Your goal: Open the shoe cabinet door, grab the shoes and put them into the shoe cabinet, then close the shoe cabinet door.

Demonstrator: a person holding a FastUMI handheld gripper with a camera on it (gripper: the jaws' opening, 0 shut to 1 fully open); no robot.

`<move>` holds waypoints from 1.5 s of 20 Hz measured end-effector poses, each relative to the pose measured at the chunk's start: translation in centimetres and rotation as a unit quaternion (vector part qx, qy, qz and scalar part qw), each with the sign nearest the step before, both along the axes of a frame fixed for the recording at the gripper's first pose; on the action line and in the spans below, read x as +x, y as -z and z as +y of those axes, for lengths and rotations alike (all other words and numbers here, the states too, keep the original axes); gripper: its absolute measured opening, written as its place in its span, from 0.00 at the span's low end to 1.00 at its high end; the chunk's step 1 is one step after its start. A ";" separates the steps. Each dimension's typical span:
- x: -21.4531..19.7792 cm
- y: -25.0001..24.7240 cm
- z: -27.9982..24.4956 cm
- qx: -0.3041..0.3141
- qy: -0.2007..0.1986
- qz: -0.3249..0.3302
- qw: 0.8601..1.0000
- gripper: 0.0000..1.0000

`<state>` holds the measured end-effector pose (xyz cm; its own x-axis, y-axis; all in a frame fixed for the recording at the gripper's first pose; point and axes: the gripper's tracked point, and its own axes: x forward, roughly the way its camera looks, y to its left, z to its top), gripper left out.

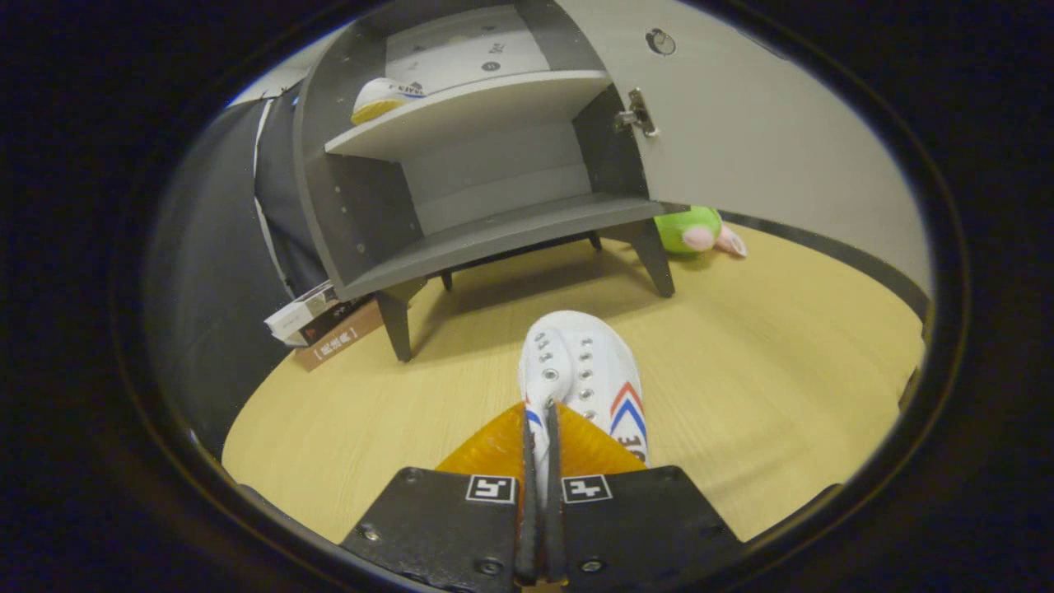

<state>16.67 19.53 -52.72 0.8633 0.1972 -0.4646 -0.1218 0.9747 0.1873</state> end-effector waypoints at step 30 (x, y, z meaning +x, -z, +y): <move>-11.2 -42.7 2.4 -0.044 -0.158 -0.126 0.978 0.07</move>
<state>5.51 21.95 -10.06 0.8547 0.4423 -0.2717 -0.4517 0.8916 0.0303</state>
